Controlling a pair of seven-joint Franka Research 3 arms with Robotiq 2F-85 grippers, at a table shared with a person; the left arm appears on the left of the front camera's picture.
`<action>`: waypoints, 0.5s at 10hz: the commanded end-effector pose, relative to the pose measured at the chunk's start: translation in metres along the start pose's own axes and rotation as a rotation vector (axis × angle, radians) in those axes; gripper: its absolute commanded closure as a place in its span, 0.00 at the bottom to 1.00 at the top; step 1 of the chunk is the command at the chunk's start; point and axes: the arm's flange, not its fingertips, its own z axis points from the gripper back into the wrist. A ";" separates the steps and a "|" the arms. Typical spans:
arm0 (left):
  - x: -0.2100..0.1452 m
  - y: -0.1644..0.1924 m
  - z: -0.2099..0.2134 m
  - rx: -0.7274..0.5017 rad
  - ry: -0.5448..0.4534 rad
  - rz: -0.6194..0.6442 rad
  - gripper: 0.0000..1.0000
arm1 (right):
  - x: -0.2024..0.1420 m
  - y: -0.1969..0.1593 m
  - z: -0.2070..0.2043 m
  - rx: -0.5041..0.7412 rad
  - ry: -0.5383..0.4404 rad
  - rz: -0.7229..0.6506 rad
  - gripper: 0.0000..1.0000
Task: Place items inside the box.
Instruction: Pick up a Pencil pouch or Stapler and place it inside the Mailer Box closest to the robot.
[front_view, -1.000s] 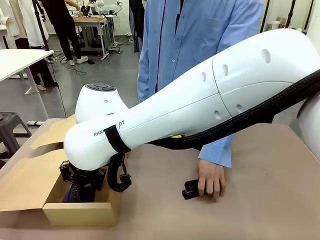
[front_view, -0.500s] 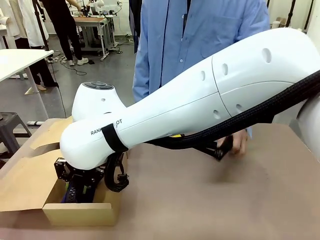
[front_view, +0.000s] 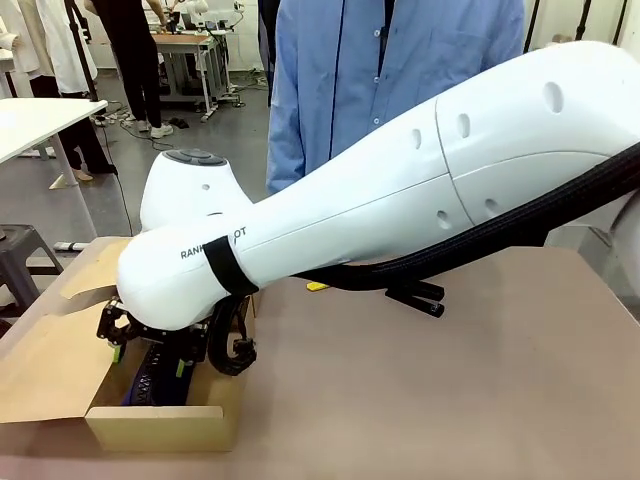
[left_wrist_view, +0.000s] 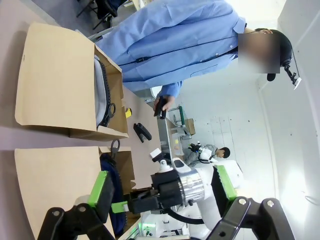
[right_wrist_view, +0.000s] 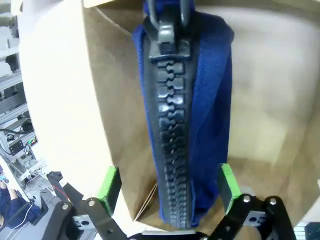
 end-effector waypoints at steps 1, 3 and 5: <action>-0.001 -0.001 -0.001 -0.015 -0.004 -0.022 0.00 | -0.016 -0.004 0.037 -0.053 -0.038 0.060 0.00; -0.001 -0.001 -0.001 -0.015 -0.004 -0.022 0.00 | -0.053 -0.014 0.123 -0.103 -0.062 0.211 0.00; -0.001 -0.001 -0.001 -0.015 -0.004 -0.022 0.00 | -0.102 -0.028 0.177 -0.185 0.012 0.397 0.00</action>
